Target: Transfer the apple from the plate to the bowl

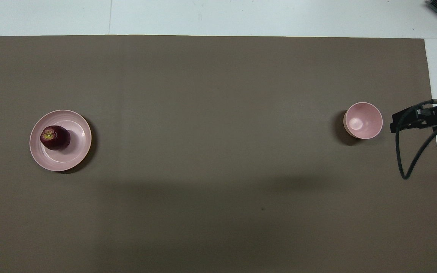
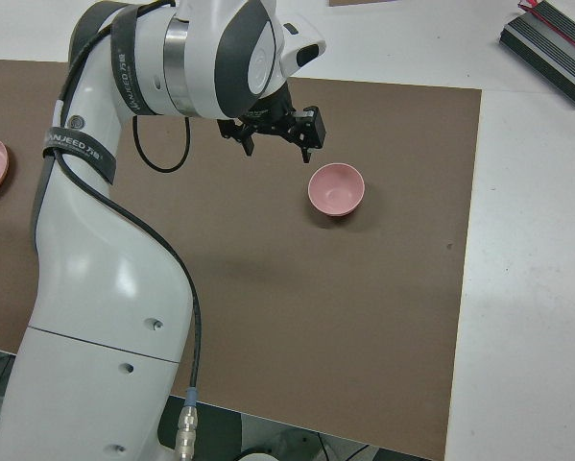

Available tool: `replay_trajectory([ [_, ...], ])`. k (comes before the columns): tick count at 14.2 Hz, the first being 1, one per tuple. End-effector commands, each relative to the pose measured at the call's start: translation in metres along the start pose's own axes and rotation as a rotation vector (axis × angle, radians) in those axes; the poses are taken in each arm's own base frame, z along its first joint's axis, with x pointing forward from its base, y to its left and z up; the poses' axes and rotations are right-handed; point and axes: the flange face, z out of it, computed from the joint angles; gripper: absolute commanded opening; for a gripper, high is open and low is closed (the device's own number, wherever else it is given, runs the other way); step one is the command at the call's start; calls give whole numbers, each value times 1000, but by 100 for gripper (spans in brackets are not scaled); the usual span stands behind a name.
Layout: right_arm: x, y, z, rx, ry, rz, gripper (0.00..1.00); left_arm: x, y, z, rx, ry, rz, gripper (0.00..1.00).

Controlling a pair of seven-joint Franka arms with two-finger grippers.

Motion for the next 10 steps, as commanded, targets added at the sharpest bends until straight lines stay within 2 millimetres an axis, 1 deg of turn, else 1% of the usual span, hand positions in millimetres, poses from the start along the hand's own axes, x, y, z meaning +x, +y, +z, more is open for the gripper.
replay_trajectory([
  [1, -11, 1, -1, 16, -9, 17, 100, -2, -5, 15, -4, 31, 11, 100],
  [3, -11, 1, 0, 16, -12, 17, 100, 1, -8, 30, -6, 23, 20, 100],
  [4, -13, -2, 0, 15, -14, 14, 100, 2, -10, 43, -6, 22, 26, 100],
  [6, -14, -1, 1, 15, -15, 16, 100, 2, -15, 68, -4, 26, 43, 100],
  [8, -15, -2, 1, 14, -17, 13, 100, 0, -23, 87, -2, 25, 50, 100],
  [10, -15, -3, 2, 14, -19, 11, 100, -4, -34, 112, -2, 19, 76, 100],
])
